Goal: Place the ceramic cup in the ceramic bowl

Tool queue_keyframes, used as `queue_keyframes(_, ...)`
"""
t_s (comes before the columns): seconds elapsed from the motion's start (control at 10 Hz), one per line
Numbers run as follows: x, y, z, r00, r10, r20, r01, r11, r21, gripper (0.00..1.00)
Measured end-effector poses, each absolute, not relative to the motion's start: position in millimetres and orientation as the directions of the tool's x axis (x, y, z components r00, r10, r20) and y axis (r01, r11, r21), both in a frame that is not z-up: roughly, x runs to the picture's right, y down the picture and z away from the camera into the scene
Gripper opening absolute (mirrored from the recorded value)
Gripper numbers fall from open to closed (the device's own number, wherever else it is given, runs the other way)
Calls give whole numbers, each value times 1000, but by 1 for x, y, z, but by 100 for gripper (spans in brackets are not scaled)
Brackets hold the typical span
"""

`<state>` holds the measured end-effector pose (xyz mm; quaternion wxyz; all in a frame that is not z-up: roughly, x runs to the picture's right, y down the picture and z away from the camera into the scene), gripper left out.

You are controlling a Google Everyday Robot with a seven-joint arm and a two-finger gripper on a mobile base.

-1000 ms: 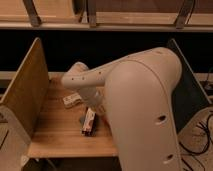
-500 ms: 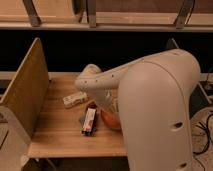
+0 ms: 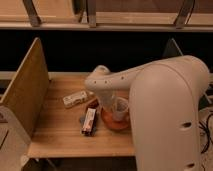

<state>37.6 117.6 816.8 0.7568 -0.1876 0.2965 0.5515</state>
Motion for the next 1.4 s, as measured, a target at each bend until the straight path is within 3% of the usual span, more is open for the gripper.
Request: queue_keyframes(1.4,29,103,819,285,729,-622,-934,357,-8,36)
